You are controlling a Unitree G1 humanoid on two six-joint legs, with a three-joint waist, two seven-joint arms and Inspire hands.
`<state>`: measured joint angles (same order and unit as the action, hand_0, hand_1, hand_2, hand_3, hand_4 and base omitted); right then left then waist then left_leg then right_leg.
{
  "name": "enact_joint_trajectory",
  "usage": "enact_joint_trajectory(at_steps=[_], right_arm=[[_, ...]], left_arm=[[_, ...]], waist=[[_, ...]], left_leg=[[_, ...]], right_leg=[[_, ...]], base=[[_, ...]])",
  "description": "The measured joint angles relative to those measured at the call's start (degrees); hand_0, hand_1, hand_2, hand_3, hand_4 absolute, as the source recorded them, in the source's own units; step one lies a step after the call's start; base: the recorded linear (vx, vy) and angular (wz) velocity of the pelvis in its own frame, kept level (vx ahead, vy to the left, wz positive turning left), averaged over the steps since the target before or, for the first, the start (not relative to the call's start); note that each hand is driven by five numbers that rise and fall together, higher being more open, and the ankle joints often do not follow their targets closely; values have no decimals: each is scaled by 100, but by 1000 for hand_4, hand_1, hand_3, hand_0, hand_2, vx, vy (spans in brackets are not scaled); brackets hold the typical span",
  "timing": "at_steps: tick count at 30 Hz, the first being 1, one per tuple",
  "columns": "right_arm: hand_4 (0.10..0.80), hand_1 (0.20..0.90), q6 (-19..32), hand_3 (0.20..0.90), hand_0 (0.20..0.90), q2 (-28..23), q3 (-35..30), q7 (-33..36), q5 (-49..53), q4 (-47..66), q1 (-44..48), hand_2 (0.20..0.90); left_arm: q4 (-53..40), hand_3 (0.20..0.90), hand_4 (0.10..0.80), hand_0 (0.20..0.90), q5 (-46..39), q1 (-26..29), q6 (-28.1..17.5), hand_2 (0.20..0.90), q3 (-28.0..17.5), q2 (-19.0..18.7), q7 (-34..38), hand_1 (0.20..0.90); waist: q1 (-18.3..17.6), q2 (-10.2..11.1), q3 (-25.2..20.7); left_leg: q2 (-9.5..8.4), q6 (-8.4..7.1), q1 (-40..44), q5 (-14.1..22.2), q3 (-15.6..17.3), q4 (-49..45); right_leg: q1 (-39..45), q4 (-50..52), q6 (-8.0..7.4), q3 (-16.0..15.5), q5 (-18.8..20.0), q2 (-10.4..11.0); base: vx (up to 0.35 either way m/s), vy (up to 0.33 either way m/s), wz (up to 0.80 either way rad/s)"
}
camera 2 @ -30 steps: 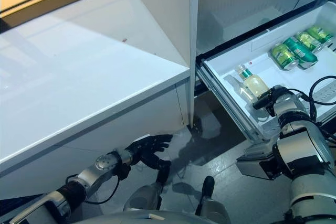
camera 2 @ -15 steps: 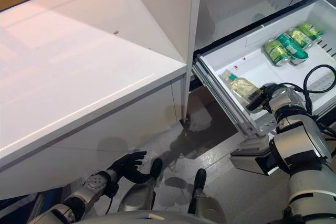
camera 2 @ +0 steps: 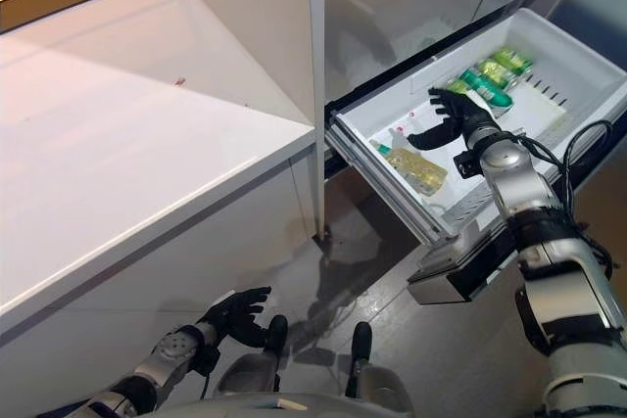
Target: Put drinks into fridge and close the fridge
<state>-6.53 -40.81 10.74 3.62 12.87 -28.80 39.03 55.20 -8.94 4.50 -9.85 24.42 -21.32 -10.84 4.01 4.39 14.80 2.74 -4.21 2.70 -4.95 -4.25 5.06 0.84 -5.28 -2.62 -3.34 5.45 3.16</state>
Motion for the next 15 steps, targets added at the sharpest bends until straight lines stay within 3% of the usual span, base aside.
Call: enact_joint_trajectory(at_steps=[4,8,11,15], right_arm=[[800,900,710,900,900,194,-751,1258,-5,496,-529,900],[800,900,1227,900,900,337,-1242,2032,304,431,-839,900],[800,900,1538,900,900,403,-1425,2273,993,156,-1039,900],[800,900,1589,900,900,636,-1474,2307,1752,-211,-1247,900]], left_arm=[[199,900,800,900,11,-207,-29,900,7,90,39,900],[263,900,800,900,8,-330,-27,900,9,154,45,900],[335,900,800,900,3,-325,-22,900,14,283,52,900],[399,900,800,900,-2,-344,-16,900,16,503,56,900]], waist=[[-206,58,-184],[-312,-11,-428],[-474,-137,-636],[-531,-294,-739]], left_leg=[[-15,32,122,50,147,4],[-12,42,188,85,283,22],[-18,48,233,91,303,24],[-16,68,346,124,384,25]], right_leg=[[51,-1,-18,156,11,11],[54,-1,-19,289,11,3],[63,-1,-33,332,21,4],[113,-1,-53,448,25,-10]], base=[[-32,54,-17],[-39,33,-19],[-45,27,-9],[4,24,-16]])
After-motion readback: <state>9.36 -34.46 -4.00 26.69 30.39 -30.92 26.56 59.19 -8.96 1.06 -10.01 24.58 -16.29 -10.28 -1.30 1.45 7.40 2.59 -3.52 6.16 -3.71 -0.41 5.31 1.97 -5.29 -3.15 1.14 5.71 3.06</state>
